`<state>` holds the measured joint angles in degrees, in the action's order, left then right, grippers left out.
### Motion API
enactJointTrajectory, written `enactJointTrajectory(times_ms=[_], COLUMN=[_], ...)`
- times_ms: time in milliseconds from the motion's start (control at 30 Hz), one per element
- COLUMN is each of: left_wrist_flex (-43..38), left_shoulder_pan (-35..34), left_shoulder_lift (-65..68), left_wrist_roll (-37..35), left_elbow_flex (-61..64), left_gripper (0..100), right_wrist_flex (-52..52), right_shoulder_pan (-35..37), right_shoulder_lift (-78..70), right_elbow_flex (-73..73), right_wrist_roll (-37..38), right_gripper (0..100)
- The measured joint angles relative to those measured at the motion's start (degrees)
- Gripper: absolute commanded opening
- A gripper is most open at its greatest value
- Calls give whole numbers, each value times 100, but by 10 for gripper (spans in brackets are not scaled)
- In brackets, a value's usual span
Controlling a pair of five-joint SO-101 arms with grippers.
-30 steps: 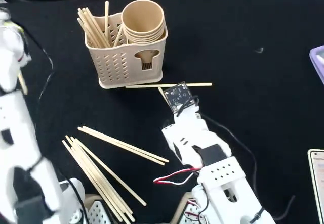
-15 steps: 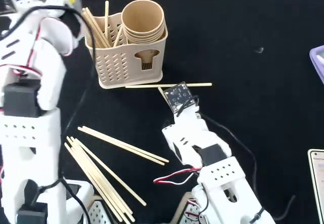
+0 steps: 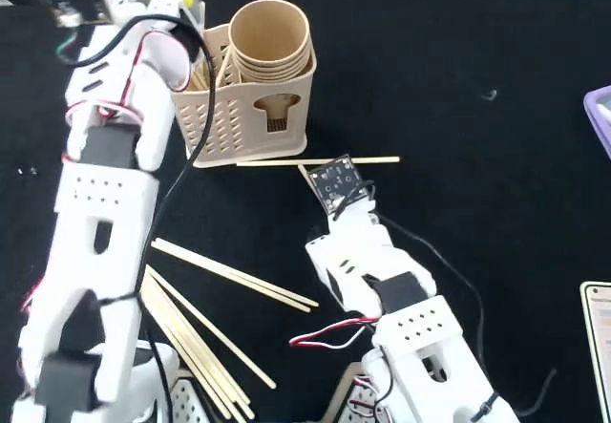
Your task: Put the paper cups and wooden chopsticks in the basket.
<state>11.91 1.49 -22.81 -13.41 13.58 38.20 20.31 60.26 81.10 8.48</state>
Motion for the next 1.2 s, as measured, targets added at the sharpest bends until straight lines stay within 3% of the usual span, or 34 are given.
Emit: enactJointTrajectory(times_ms=[333, 467, 733, 933, 1067, 1200], left_wrist_flex=[-70, 281, 1635, 3543, 4229, 4308], left_shoulder_pan=[-229, -325, -396, -1363, -2180, -2629], left_shoulder_lift=[563, 484, -686, -1758, -1855, -1855], left_wrist_roll=[0, 0, 0, 0, 0, 0], left_elbow_flex=[0, 0, 0, 273, 1336, 2532], left_gripper=[108, 108, 112, 113, 113, 113], right_wrist_flex=[0, 0, 0, 826, 1371, 1468], right_shoulder_pan=[0, 0, 0, 18, 800, 1855], right_shoulder_lift=[0, 0, 0, 0, 0, 0], right_elbow_flex=[0, 0, 0, -475, -659, -659], right_wrist_roll=[0, 0, 0, 431, 510, 510], right_gripper=[116, 116, 118, 230, 240, 227])
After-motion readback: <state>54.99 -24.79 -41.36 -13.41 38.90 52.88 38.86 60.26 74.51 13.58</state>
